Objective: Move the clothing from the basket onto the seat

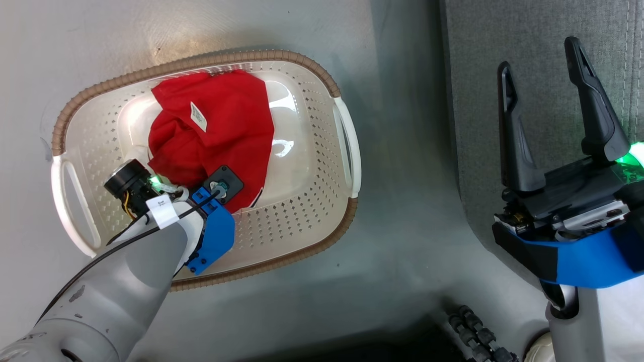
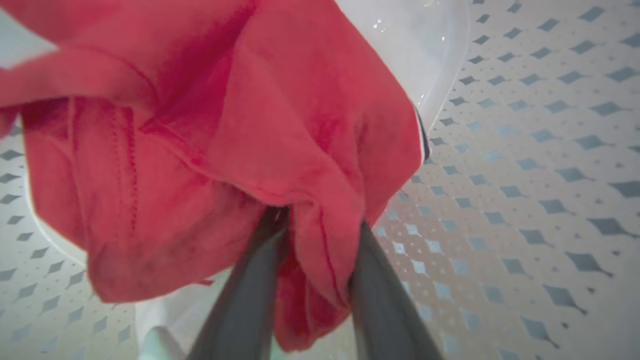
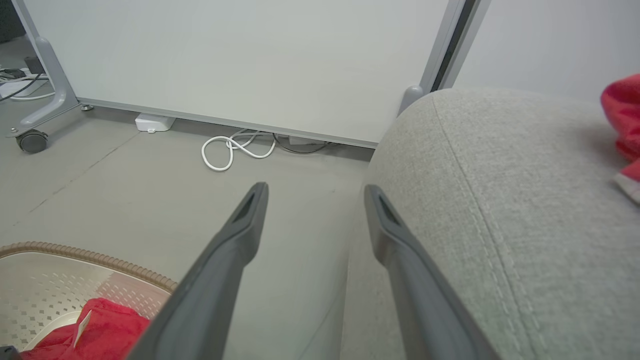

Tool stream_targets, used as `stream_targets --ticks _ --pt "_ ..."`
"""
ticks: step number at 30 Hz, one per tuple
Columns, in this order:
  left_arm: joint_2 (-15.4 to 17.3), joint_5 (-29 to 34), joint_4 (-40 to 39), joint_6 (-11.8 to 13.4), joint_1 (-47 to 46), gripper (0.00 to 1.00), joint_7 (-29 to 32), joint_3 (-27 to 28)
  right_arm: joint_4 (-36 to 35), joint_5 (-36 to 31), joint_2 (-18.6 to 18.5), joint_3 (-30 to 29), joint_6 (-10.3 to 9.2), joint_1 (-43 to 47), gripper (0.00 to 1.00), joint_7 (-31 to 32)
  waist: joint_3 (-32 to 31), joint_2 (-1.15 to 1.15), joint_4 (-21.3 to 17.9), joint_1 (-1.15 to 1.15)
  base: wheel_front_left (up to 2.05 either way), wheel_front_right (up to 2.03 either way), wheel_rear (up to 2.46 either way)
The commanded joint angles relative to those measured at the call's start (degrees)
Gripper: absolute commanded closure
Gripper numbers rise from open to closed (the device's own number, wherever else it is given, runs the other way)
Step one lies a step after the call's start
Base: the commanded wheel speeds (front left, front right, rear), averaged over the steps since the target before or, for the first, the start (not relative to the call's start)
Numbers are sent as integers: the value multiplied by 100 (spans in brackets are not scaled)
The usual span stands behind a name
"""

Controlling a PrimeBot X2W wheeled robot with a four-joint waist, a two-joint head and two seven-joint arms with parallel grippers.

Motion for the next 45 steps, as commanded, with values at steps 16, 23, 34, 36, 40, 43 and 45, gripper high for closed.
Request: stream_targets --ticks 16,23,34,36,40,43,45 --pt "-63 -393 -323 -2 102 100 -548 -19 280 64 -54 -8 1 -98 0 -2 -723 0 147 -1 0 0 0" --pt "-191 -554 -492 -2 342 100 -1016 -17 526 116 -82 -38 1 14 0 -2 -1411 0 332 -1 0 0 0" --pt "-293 -968 -773 -2 713 100 -1522 -15 886 207 -142 -101 1 388 0 -2 -2650 0 669 -1 0 0 0" --pt "-276 -1057 -895 -2 738 100 -1545 73 942 220 -147 -110 1 480 0 -2 -2872 0 721 -1 0 0 0" --pt "-143 -942 -1356 6 892 100 -1541 504 1034 238 -139 -132 1 637 0 -2 -3283 0 798 -1 0 0 0" --pt "-65 -761 -1757 102 1050 100 -1543 911 1116 256 -125 -131 1 762 0 -2 -3597 0 835 -1 0 0 0" --pt "-37 -701 -1896 132 1122 100 -1545 1053 1137 268 -120 -123 1 805 0 -1 -3700 0 843 -1 0 0 0"
